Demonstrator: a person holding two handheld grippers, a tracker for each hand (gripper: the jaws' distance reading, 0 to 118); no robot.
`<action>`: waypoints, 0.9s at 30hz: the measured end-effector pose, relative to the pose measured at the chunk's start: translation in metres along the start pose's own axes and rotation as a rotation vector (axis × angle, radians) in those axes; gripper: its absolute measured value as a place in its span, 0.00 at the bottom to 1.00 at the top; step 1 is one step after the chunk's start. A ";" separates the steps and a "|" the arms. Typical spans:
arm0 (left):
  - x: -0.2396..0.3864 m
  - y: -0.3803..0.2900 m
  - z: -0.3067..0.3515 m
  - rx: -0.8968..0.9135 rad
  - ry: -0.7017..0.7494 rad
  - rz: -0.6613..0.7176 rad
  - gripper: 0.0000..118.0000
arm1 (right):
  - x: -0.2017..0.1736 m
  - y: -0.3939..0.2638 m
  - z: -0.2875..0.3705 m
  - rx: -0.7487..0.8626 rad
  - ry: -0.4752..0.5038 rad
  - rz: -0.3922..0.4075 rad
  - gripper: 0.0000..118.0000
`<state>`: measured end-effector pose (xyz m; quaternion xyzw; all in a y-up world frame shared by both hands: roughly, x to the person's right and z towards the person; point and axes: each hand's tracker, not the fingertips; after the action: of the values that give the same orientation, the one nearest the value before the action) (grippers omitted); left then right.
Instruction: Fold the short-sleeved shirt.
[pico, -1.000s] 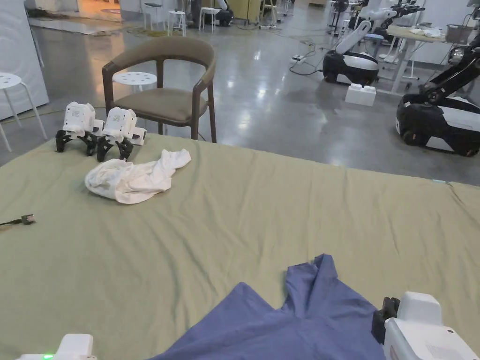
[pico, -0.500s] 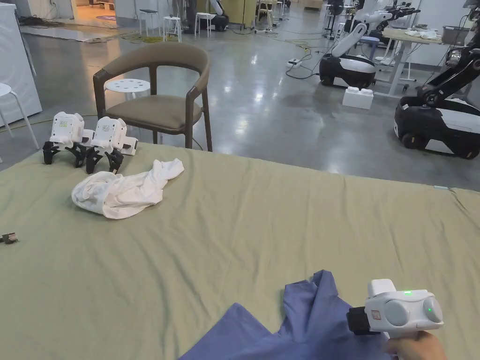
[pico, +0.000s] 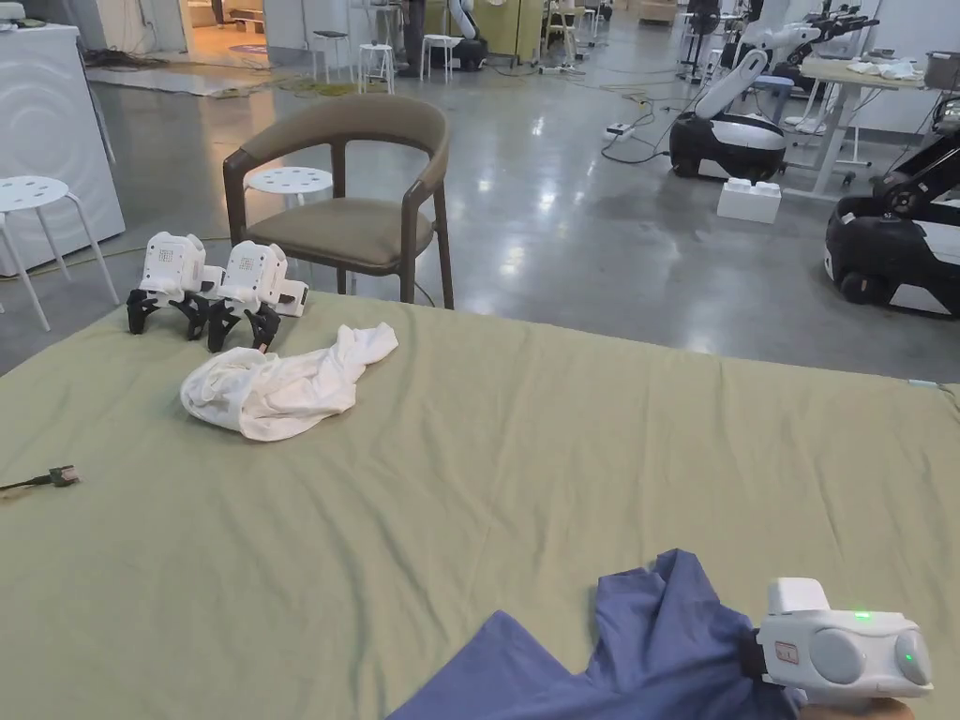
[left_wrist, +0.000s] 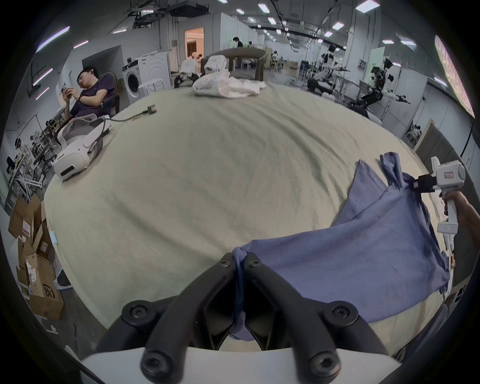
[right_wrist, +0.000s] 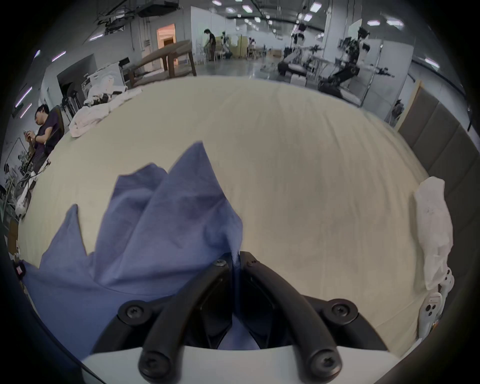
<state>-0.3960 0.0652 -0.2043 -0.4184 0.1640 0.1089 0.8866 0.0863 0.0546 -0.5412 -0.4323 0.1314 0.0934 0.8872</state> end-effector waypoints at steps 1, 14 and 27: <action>0.000 0.002 0.004 0.019 -0.002 -0.002 0.01 | 0.002 -0.001 0.013 0.034 0.002 -0.019 0.02; 0.046 0.107 0.077 0.354 -0.116 -0.096 0.00 | 0.050 0.009 0.252 0.508 -0.144 -0.054 0.02; 0.145 0.297 0.186 0.644 -0.228 -0.218 0.00 | 0.111 0.083 0.403 0.757 -0.318 -0.110 0.02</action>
<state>-0.3231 0.4039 -0.3580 -0.1179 0.0443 0.0026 0.9920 0.2300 0.4302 -0.3996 -0.0621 -0.0053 0.0565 0.9964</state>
